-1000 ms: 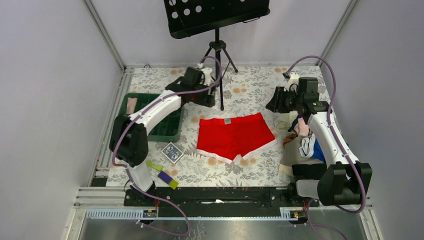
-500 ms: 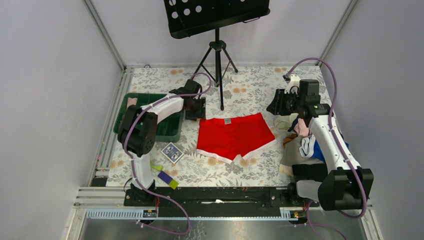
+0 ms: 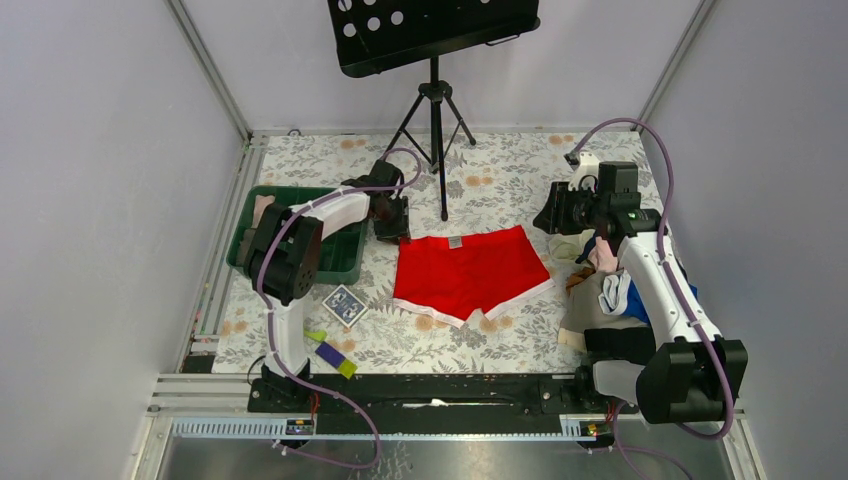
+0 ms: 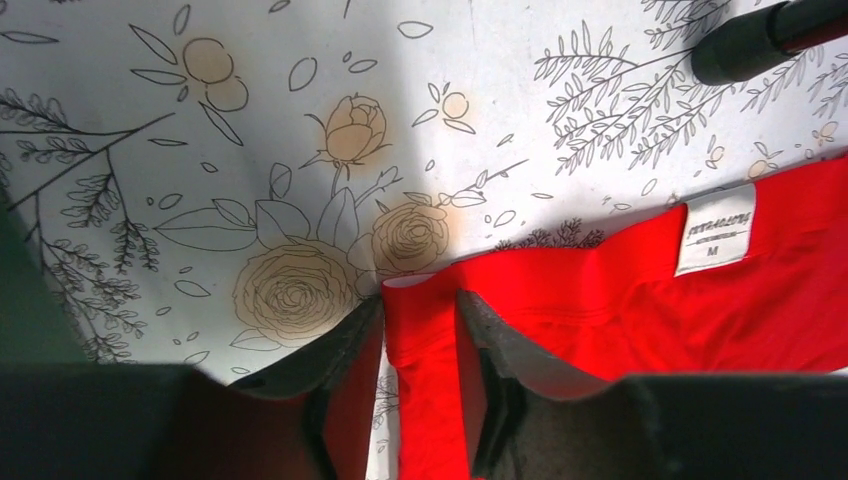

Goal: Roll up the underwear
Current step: Flatten out the underwear at the center of the board.

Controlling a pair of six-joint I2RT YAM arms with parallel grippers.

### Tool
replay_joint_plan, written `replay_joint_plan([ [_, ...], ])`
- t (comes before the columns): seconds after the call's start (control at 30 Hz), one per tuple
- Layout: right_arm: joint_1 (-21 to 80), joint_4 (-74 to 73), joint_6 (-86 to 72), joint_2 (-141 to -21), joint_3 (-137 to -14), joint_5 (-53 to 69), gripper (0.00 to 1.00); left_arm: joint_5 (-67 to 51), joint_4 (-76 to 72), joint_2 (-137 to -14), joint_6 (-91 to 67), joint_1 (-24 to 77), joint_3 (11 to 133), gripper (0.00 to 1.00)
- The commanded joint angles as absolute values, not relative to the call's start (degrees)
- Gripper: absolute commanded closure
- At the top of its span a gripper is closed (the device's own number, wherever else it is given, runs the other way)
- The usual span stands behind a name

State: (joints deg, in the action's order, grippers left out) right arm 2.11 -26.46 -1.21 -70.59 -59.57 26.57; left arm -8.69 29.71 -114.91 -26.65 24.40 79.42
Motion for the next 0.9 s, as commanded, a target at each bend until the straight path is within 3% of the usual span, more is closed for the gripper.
replay_joint_plan([
  [0.0,1.8,-26.6,-0.3,-69.5,-60.0,28.4,0.57,-10.1,29.3,-117.2,-27.9,24.5,78.9,0.68],
  [0.13,4.5,-27.6,4.9,-69.1,-59.6,31.0,0.58,-6.6,30.2,-117.3,-27.4,24.3,79.2,0.82],
  [0.27,21.0,-27.5,13.1,-68.0,-57.2,28.8,0.59,-6.5,30.5,-116.3,-26.7,23.9,79.1,1.0],
  [0.53,48.1,-9.8,24.9,-76.6,-55.9,25.9,0.59,-7.1,29.7,-114.0,-26.3,23.2,77.6,1.0],
  [0.87,58.7,5.6,30.0,-96.7,-59.9,29.3,0.61,-9.4,30.2,-113.1,-26.0,22.1,77.2,1.0],
])
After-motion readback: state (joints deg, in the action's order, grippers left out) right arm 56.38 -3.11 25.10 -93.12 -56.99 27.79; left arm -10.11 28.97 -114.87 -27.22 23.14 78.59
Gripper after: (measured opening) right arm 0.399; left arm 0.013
